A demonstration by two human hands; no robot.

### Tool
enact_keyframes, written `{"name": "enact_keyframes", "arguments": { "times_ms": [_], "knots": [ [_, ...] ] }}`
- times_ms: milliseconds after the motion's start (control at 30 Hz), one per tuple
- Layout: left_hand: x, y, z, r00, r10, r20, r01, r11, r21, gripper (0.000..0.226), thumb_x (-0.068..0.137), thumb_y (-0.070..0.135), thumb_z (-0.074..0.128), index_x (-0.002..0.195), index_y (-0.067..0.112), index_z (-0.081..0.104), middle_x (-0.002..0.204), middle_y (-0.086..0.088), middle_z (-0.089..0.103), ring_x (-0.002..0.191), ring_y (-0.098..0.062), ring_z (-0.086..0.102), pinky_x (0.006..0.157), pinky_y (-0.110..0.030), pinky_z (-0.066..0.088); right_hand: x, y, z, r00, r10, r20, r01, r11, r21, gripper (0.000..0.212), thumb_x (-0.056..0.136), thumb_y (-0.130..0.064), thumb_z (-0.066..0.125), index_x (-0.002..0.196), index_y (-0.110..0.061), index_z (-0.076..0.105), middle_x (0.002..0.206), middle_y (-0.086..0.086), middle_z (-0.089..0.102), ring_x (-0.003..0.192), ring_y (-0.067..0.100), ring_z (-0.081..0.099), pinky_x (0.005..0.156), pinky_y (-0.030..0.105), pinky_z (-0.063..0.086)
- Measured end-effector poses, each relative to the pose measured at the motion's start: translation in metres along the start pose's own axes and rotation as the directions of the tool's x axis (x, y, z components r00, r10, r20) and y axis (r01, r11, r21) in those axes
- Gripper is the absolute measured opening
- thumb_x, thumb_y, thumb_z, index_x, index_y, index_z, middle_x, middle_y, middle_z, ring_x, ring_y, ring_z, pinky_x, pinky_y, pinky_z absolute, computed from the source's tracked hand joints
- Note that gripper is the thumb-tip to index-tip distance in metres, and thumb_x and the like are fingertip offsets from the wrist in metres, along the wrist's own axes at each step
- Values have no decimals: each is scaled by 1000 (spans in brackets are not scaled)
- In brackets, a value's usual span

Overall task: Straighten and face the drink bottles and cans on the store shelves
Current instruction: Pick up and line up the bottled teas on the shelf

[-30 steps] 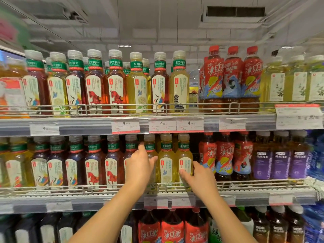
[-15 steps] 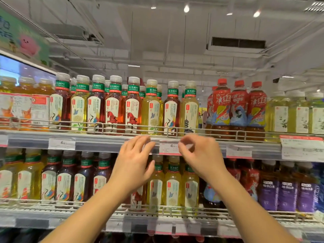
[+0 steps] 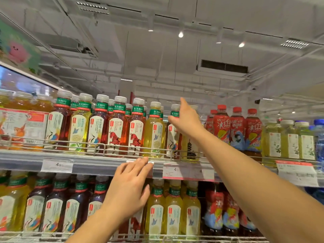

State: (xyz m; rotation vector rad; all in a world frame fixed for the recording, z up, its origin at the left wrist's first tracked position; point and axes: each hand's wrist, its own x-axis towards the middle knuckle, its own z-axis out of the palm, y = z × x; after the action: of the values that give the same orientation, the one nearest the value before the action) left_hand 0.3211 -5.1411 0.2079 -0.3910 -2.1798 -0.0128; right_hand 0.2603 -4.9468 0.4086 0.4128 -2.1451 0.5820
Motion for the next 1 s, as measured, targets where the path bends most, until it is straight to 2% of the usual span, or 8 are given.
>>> {"name": "enact_keyframes", "arguments": {
  "times_ms": [100,300,467,600,733,867,933,1000],
  "knots": [
    [2,-2,-4,1000,11,18,-10,1000,-12,62,86,51,44,143,27,51,148,6,53,132,-16,53,110,-44,42,10,-1,14,996,90,-22,-91,995,-41,88,86,-44,68,157,-15,24,132,13,63,102,32,68,87,50,58],
    [2,-6,-5,999,42,19,-40,998,-55,63,83,51,47,140,26,55,145,5,57,129,-17,56,105,-44,47,15,-2,21,967,241,-84,-246,968,-46,54,84,-45,74,122,-14,50,110,10,68,98,33,67,81,49,59],
    [2,-10,-1,998,57,-9,-58,993,-104,62,80,53,53,137,28,58,143,6,58,129,-15,57,103,-44,48,7,-12,7,969,239,-66,-235,970,65,30,76,-47,77,95,-25,70,89,-3,74,83,20,70,75,43,62],
    [3,-13,2,996,69,-61,-77,987,-141,61,78,50,60,134,25,61,141,4,60,126,-17,58,100,-44,49,-14,-20,-5,972,222,-78,-211,970,123,32,78,-46,79,104,-28,70,95,-8,74,88,13,70,79,39,60],
    [3,-15,4,993,70,-96,-84,986,-147,60,79,48,60,133,22,62,140,1,61,127,-19,57,100,-46,49,-37,-28,-13,976,191,-100,-184,980,81,30,78,-50,79,97,-27,72,90,-10,73,85,10,69,74,34,58],
    [2,-9,0,998,47,-46,-54,987,-151,62,83,50,56,137,22,57,147,0,54,134,-20,51,105,-46,42,-66,-34,-21,987,136,-80,-138,990,-19,30,76,-47,83,94,-26,71,89,-11,71,89,15,67,75,35,55],
    [4,-7,-5,999,45,-9,-46,987,-153,64,86,51,53,143,23,51,154,0,47,140,-20,44,110,-47,37,-79,-33,-25,990,101,-101,-102,995,-10,30,78,-41,84,101,-26,71,93,-11,68,95,14,64,76,30,46],
    [4,-6,-12,998,54,45,-47,988,-147,66,90,51,50,150,24,43,160,2,37,147,-18,34,115,-46,29,-94,-34,-33,987,69,-148,-63,997,50,36,80,-37,84,111,-26,70,97,-13,68,99,13,63,80,30,46]
  ]
}}
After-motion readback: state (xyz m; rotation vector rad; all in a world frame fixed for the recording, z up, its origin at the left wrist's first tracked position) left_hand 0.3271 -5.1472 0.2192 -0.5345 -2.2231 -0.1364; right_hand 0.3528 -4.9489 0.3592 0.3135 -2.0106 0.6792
